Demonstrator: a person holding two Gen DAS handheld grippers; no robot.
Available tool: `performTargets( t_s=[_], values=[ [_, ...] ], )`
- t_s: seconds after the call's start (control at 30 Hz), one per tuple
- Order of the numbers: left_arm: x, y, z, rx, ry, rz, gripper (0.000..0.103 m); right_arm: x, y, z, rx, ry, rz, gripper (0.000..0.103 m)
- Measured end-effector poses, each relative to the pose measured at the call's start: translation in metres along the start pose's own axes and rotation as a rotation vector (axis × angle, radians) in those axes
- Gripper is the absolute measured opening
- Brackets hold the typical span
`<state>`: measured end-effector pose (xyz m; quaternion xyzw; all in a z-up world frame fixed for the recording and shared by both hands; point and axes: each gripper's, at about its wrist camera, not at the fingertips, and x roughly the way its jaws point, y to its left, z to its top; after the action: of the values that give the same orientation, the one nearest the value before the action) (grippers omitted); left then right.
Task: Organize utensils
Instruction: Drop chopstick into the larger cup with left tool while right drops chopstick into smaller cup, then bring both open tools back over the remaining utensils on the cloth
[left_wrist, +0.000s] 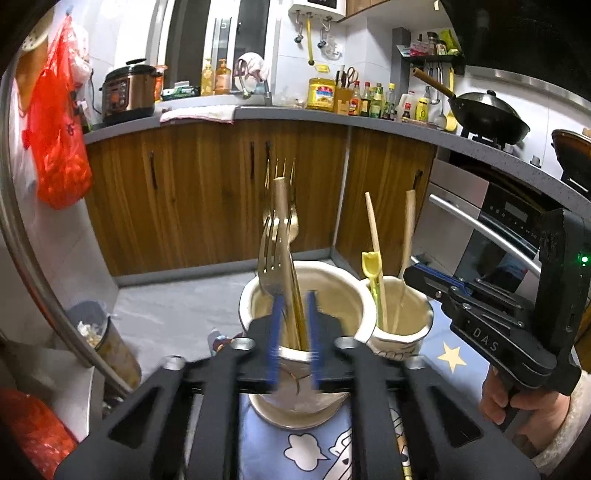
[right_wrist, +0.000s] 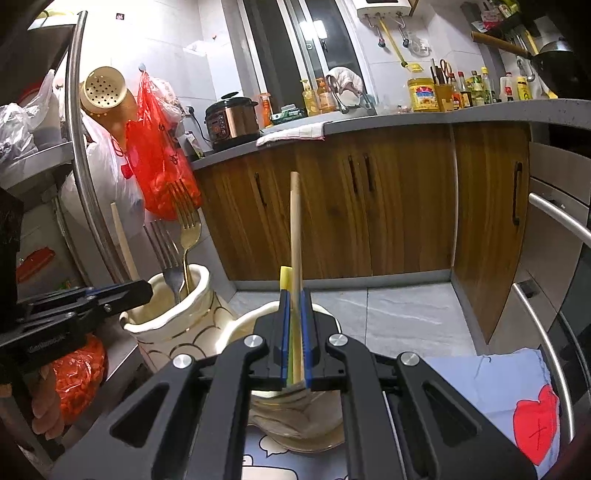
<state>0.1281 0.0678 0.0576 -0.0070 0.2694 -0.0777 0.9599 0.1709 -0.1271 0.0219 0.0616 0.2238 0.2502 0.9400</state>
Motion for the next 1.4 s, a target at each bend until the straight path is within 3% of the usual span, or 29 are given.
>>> performTargets(
  t_s=[0.1,0.17,0.23,0.37,0.43,0.6,0.83,1.0,1.4],
  values=[
    [-0.008,-0.001,0.002,0.004,-0.022,0.009,0.042,-0.004,-0.002,0.003,0.013,0.012,0.007,0.033],
    [-0.014,-0.001,0.003,0.005,-0.023,0.013,0.047,-0.012,-0.004,0.004,0.025,0.016,0.007,0.034],
    [-0.022,-0.002,0.001,0.006,-0.023,0.023,0.051,-0.02,-0.006,0.005,0.031,0.033,-0.001,0.05],
    [-0.039,-0.005,-0.013,0.022,-0.009,0.065,0.07,-0.047,-0.014,0.001,0.041,0.059,-0.042,0.064],
    [-0.043,-0.008,-0.027,0.028,0.009,0.072,0.073,-0.061,-0.02,-0.008,0.044,0.083,-0.066,0.075],
    [-0.045,-0.014,-0.07,0.022,0.083,0.121,0.079,-0.087,-0.035,-0.04,0.044,0.173,-0.134,0.082],
    [-0.036,-0.028,-0.114,0.007,0.213,0.129,0.081,-0.108,-0.041,-0.079,0.067,0.271,-0.173,0.085],
    [-0.037,-0.041,-0.133,0.028,0.251,0.109,0.082,-0.113,-0.035,-0.097,0.057,0.33,-0.18,0.085],
    [-0.036,-0.052,-0.145,0.008,0.274,0.079,0.082,-0.116,-0.022,-0.129,0.002,0.413,-0.177,0.084]
  ],
)
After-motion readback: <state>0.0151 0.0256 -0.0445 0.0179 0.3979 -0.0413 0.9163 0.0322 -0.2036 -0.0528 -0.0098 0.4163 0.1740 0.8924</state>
